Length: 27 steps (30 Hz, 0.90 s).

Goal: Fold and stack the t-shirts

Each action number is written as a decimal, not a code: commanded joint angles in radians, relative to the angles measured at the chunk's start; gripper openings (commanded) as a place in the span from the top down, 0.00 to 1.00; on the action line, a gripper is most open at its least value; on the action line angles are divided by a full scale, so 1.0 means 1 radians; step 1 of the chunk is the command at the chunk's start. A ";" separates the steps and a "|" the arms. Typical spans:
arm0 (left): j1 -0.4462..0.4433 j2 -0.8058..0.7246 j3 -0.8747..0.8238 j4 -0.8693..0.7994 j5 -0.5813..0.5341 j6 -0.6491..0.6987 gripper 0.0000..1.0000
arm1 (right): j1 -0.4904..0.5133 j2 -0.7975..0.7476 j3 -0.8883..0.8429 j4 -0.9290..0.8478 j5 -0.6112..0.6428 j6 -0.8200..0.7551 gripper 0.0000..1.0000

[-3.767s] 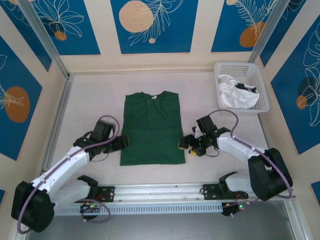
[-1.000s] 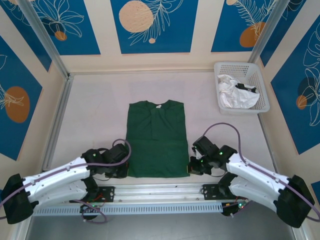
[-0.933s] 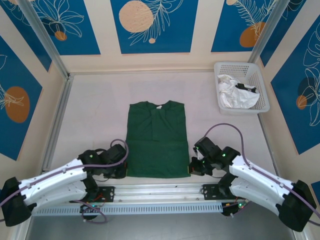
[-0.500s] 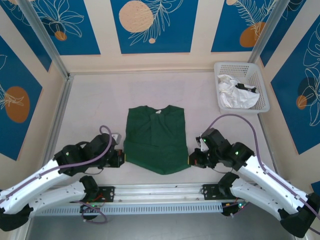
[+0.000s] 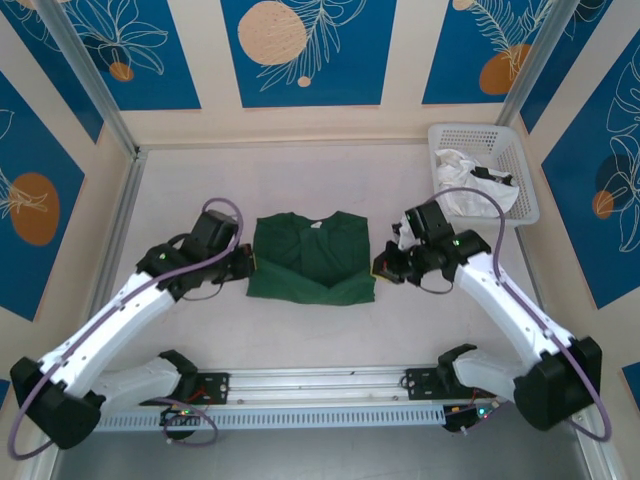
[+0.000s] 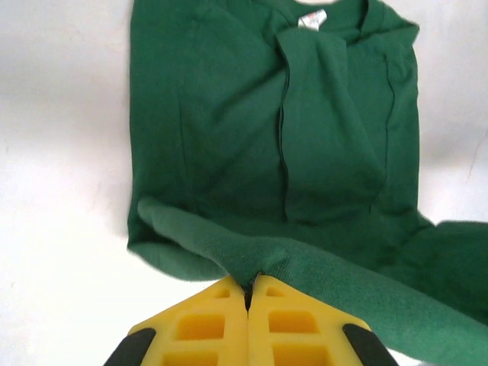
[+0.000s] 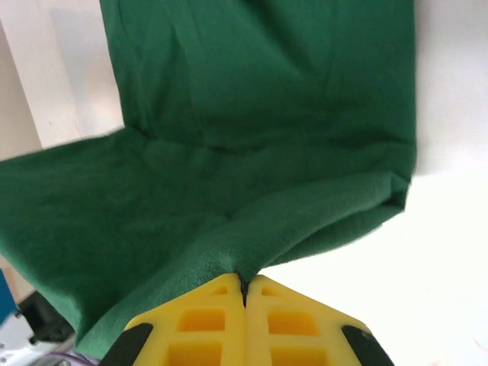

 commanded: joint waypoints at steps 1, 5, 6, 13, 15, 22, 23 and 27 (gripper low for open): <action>0.082 0.098 0.070 0.136 0.086 0.042 1.00 | -0.052 0.117 0.088 0.068 -0.080 -0.035 1.00; 0.161 0.233 0.150 0.195 0.103 0.047 1.00 | -0.117 0.259 0.187 0.104 -0.116 -0.017 1.00; 0.177 0.263 0.172 0.203 0.106 0.047 1.00 | -0.129 0.290 0.210 0.109 -0.121 -0.013 1.00; 0.297 0.569 0.355 0.253 0.197 0.052 1.00 | -0.206 0.564 0.418 0.119 -0.131 0.011 1.00; 0.320 0.677 0.437 0.245 0.226 0.057 1.00 | -0.224 0.673 0.492 0.110 -0.144 0.015 1.00; 0.375 1.000 0.808 0.095 0.190 0.077 0.30 | -0.287 0.934 0.727 0.043 -0.102 0.054 0.45; 0.375 1.000 0.831 0.094 0.195 0.086 0.26 | -0.285 0.921 0.738 0.039 -0.080 0.047 0.41; 0.362 0.906 0.808 0.115 0.184 0.099 0.21 | -0.283 0.793 0.676 0.078 -0.047 0.046 0.40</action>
